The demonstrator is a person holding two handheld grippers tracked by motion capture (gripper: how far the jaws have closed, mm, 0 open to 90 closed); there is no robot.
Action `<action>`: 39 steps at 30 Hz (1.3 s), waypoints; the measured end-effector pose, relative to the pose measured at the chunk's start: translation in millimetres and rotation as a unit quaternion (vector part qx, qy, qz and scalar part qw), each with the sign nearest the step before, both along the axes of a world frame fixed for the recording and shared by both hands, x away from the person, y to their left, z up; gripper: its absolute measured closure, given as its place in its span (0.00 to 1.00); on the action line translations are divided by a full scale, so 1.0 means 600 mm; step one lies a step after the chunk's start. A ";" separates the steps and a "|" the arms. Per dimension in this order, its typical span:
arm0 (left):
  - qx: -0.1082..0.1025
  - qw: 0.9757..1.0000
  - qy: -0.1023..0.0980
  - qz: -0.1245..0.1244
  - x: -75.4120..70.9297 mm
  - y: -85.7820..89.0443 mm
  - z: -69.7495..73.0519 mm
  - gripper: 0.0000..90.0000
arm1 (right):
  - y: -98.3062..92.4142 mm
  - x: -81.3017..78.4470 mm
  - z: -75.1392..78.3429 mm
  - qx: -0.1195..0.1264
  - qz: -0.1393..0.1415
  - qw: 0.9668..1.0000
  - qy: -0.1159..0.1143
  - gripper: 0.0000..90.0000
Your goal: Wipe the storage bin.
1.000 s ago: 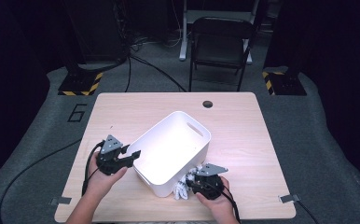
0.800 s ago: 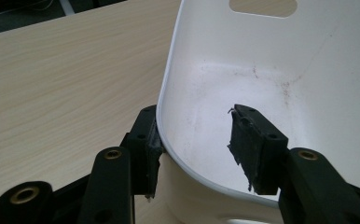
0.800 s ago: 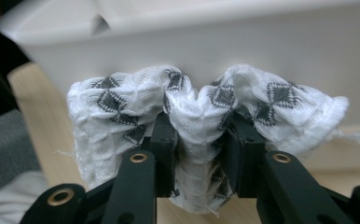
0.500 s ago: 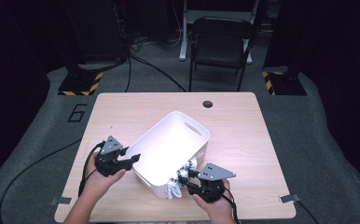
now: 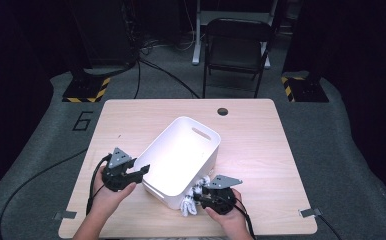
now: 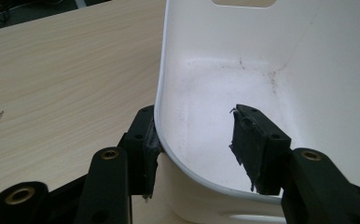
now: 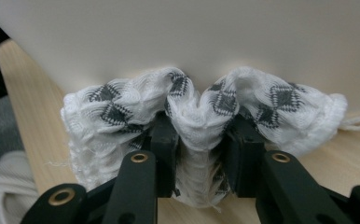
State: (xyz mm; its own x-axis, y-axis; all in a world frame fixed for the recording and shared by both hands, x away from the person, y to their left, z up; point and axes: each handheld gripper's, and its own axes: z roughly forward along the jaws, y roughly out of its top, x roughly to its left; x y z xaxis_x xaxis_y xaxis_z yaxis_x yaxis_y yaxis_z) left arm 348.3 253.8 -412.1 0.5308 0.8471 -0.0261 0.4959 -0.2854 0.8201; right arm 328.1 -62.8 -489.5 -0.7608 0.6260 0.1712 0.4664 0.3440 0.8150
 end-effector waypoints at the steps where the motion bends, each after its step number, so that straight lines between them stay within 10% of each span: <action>1: -0.001 1.000 -0.001 0.002 -0.001 0.000 0.000 0.57 | 0.001 0.003 -0.005 -0.008 0.003 1.000 0.000 0.75; 13: -0.026 0.999 -0.004 0.021 -0.002 0.006 -0.008 0.56 | 0.009 0.013 -0.021 -0.037 -0.004 0.999 0.005 0.76; 21: -0.032 0.999 -0.007 0.027 -0.006 0.007 -0.010 0.56 | 0.001 -0.018 0.068 0.058 0.014 0.996 -0.061 0.76; 24: -0.026 0.999 -0.004 0.023 -0.008 0.007 -0.008 0.56 | 0.007 -0.029 0.087 0.048 0.020 0.996 -0.076 0.76; 30: 0.002 1.000 0.006 0.009 -0.012 0.007 0.000 0.60 | 0.000 -0.018 0.071 0.064 0.020 0.996 -0.056 0.75; 39: -0.005 1.000 0.016 0.014 -0.014 0.012 0.001 0.58 | -0.003 0.011 0.008 0.009 -0.003 1.000 -0.015 0.76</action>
State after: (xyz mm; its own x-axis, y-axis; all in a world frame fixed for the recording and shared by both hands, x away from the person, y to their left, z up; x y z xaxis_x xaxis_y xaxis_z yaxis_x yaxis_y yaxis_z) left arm 339.8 261.2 -411.6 0.5060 0.8610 -0.0512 0.5301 -0.2636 0.8059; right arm 334.8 -64.8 -484.9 -0.7620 0.6276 0.1600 0.4436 0.3257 0.8350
